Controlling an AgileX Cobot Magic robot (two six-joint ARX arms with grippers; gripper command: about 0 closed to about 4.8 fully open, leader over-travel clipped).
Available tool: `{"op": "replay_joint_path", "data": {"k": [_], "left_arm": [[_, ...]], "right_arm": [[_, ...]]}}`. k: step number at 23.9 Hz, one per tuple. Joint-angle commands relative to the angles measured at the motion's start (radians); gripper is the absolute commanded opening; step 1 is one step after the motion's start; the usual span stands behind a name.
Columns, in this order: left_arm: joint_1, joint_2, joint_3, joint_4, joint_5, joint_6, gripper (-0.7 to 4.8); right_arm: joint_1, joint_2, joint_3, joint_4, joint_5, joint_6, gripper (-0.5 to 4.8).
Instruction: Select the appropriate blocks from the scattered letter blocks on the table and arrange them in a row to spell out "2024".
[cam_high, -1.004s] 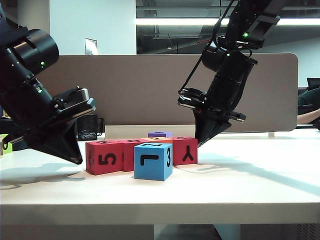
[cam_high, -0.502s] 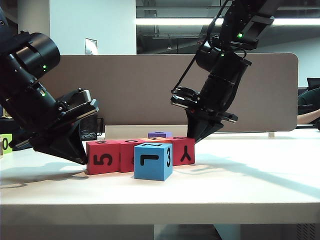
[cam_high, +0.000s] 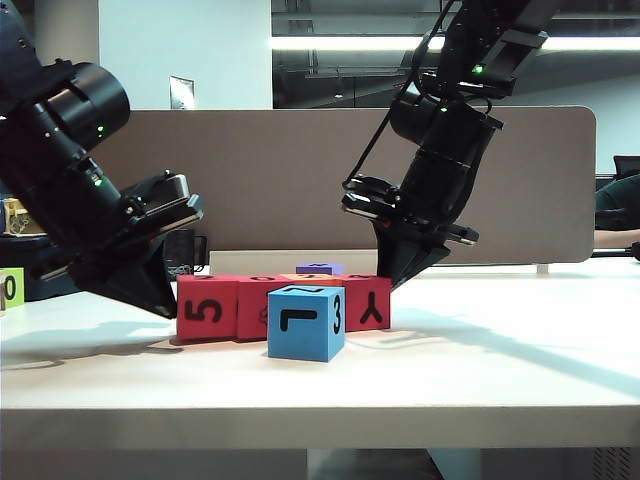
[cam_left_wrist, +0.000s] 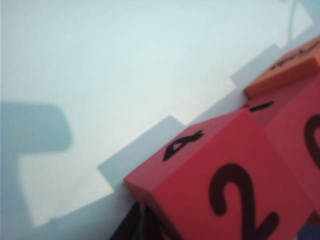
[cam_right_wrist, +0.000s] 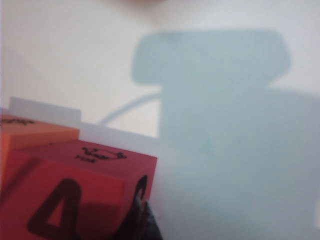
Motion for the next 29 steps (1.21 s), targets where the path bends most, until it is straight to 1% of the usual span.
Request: {"op": "replay_joint_path", "data": {"k": [1,4,8,18,22,25,29], "left_arm": [[-0.005,0.018,0.028,0.015,0.032,0.012,-0.06],[-0.005,0.047,0.032,0.01,0.034,0.016,-0.06],[-0.005,0.077,0.033,0.012,0.034,0.046,-0.06],[-0.005,0.102,0.036,0.06,0.031,0.049,-0.06],[-0.005,0.151,0.137,-0.043,0.032,0.089,-0.06],[-0.005,0.182,0.197,-0.094,0.037,0.108,-0.06],[-0.005,0.193,0.232,-0.102,0.038,0.114,-0.06]], "right_arm": [[0.01,-0.002,0.002,-0.037,-0.031,0.0,-0.03],[0.01,-0.002,0.002,-0.047,-0.031,0.0,-0.04],[0.01,-0.002,0.002,-0.048,-0.031,0.0,-0.03],[0.01,-0.003,0.002,-0.061,-0.03,0.0,-0.03],[0.01,-0.003,0.002,-0.076,-0.031,0.0,-0.03],[0.01,-0.003,0.002,-0.079,-0.031,0.004,-0.03],[0.01,-0.003,0.002,-0.081,-0.03,0.005,-0.03]]}}
